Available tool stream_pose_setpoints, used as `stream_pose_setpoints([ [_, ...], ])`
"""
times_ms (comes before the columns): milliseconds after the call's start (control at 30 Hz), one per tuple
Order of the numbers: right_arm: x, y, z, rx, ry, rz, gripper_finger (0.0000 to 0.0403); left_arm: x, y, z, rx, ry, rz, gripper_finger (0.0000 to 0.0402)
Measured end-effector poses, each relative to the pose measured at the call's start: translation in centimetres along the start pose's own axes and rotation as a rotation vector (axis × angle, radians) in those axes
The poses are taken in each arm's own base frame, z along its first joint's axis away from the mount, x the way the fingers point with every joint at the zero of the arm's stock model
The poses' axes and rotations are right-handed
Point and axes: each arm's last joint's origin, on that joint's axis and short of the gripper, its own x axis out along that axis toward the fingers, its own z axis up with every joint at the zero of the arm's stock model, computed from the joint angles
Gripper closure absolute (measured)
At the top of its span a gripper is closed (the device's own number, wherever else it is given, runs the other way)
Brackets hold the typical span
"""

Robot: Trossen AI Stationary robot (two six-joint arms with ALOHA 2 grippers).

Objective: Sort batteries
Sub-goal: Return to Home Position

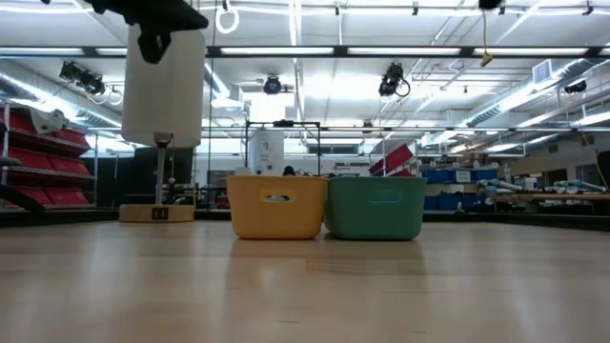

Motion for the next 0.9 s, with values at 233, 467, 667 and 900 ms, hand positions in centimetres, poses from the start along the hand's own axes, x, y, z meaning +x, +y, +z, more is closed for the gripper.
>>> stream_pose_setpoints([
  [233, 0.0, -0.1, -5.2, 0.144, 0.040, -0.044, 0.0403, 0.2, 0.4, -0.4, 0.015, 0.008, -0.017, 0.0384],
  [467, -0.2, 0.3, -7.0, 0.119, -0.105, -0.021, 0.0403, -1.4, 0.6, -0.3, 0.033, -0.007, -0.014, 0.0385],
  [667, -0.7, 0.3, -7.6, 0.041, -0.102, -0.020, 0.0403, -4.1, 1.4, -1.8, 0.081, -0.051, -0.008, 0.0385],
  [900, -1.0, 0.3, -9.9, 0.147, -0.063, 0.031, 0.0403, -3.0, 2.7, -6.3, -0.025, -0.169, -0.101, 0.0385],
])
